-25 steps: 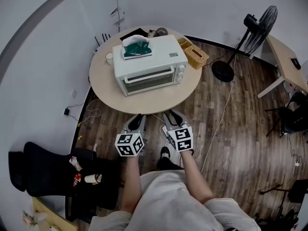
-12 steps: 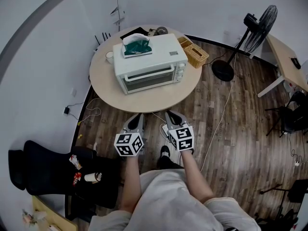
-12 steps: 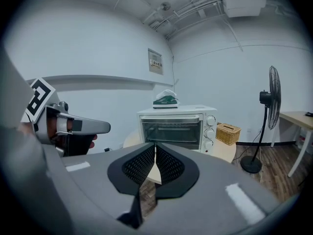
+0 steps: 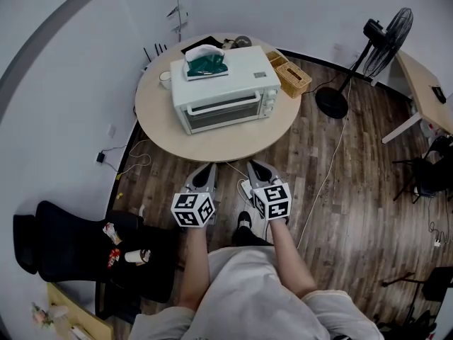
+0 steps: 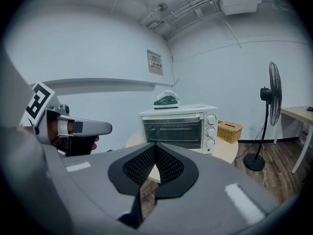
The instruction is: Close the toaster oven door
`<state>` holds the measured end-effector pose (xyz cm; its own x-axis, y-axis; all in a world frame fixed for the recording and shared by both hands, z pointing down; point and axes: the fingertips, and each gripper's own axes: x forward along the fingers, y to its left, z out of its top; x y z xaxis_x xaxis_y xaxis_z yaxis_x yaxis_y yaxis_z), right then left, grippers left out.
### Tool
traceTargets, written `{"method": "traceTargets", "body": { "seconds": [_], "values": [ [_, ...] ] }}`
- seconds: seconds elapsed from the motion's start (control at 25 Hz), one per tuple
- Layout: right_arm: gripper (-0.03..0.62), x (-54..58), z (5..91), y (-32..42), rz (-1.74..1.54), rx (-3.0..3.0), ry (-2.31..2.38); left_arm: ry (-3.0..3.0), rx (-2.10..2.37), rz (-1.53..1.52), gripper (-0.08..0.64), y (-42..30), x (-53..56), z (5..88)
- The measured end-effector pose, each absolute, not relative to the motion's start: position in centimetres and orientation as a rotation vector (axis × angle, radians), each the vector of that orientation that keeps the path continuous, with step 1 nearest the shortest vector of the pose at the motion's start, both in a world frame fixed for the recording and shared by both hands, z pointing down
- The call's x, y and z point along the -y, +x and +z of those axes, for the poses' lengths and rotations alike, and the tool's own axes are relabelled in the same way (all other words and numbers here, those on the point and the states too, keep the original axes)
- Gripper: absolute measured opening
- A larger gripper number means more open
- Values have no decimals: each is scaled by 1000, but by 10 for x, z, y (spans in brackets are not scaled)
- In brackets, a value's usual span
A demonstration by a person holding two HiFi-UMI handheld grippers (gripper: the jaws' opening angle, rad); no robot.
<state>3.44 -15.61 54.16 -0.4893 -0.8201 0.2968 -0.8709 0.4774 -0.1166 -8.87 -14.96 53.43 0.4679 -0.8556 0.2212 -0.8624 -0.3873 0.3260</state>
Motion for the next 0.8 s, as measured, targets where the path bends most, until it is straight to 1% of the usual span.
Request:
{"method": "traceTargets", "body": {
  "seconds": [0.8],
  "values": [
    [0, 156, 541, 34, 367, 2536, 1436, 2332, 1464, 55, 58, -88, 150, 535]
  ]
}}
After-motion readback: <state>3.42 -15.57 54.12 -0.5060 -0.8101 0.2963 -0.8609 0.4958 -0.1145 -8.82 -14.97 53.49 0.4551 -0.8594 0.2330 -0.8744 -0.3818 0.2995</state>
